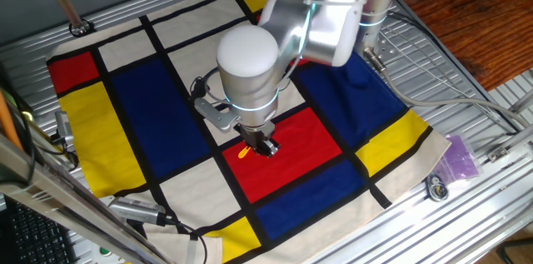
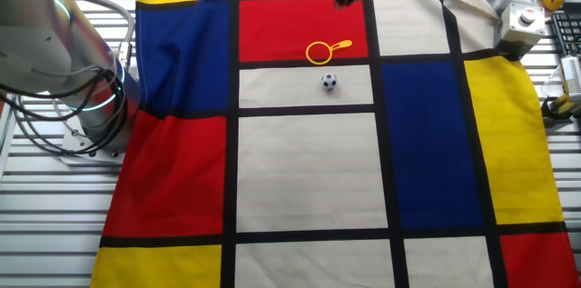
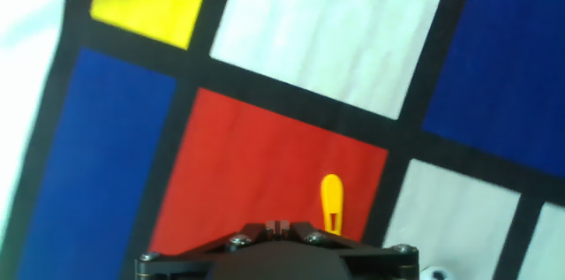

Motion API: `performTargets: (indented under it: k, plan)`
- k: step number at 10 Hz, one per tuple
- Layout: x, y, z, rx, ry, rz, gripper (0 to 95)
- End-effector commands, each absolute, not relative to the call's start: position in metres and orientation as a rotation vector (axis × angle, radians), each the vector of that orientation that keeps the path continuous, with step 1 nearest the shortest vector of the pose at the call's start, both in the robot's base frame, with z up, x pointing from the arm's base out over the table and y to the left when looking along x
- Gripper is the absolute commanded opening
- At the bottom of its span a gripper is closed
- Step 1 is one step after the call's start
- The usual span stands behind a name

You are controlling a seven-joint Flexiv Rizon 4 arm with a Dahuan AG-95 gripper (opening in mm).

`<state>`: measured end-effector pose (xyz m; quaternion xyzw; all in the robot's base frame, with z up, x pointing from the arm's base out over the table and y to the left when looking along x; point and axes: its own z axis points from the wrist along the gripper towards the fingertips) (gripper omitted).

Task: Remove the bubble ring from the ball

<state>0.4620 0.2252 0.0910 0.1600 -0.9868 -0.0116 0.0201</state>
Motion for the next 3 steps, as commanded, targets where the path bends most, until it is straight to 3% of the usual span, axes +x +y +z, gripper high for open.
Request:
performTargets:
  k: [1, 3]
  plan:
    - [0.4609, 0.2271, 0.0930, 0.582, -3.047, -0.038, 0.0]
    - [0.4601, 0.2277, 0.0955, 0.619, -3.046, -0.042, 0.0]
